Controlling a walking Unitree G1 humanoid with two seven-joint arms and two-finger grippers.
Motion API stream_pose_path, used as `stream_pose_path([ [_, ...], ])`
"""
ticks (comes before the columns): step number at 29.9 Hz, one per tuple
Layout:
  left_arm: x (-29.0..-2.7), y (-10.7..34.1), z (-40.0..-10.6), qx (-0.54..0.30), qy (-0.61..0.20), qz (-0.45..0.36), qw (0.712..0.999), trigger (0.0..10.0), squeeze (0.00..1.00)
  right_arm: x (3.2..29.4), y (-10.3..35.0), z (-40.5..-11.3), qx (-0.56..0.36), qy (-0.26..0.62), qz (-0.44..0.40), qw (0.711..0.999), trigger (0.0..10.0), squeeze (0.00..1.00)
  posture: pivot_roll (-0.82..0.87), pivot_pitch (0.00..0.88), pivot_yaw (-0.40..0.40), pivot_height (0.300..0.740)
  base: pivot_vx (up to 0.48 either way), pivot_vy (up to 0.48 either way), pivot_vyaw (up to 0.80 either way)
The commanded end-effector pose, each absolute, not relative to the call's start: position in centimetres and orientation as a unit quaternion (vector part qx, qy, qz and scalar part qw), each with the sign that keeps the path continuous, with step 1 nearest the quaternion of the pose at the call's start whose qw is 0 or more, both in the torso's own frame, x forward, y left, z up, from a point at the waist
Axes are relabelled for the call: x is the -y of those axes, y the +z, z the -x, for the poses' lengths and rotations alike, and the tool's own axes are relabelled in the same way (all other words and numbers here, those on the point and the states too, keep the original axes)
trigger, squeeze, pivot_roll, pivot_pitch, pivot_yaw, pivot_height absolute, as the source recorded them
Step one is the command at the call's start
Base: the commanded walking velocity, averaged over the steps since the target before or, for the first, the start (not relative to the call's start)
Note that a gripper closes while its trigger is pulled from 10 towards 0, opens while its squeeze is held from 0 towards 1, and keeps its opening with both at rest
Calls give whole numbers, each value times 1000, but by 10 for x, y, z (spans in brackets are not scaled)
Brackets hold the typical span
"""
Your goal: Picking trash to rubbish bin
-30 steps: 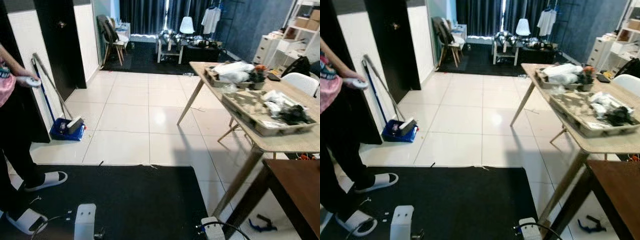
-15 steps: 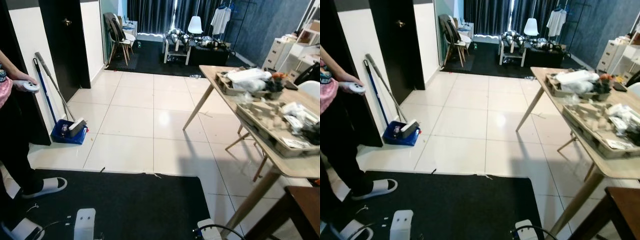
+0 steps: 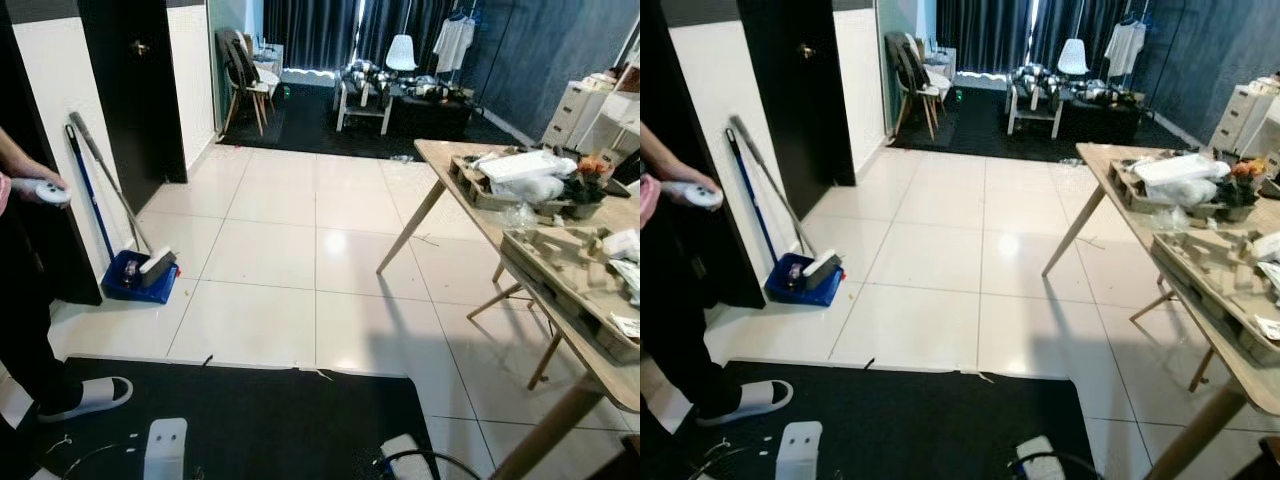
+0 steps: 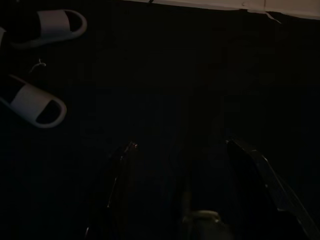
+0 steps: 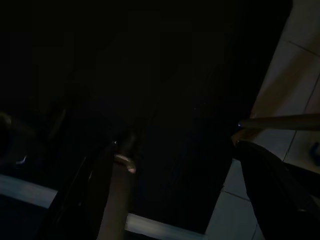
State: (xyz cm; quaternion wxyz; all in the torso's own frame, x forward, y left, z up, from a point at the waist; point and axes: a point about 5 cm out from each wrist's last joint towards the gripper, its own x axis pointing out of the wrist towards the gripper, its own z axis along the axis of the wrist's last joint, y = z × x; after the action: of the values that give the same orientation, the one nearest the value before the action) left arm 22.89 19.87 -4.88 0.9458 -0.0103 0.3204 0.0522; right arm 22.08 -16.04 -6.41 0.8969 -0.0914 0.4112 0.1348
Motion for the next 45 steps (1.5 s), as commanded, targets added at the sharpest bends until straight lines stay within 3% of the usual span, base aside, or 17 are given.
stream_pose_path([
  [1,-196,-52,-226,-328,46,5,943,10000,0,157,-69,-213,-426,145,76,890,10000,0,57,83,-64,740,345,0,0],
  [45,-193,-54,-222,-330,36,7,943,10000,0,162,-68,-213,-420,149,104,889,10000,0,50,9,-78,740,347,0,0],
])
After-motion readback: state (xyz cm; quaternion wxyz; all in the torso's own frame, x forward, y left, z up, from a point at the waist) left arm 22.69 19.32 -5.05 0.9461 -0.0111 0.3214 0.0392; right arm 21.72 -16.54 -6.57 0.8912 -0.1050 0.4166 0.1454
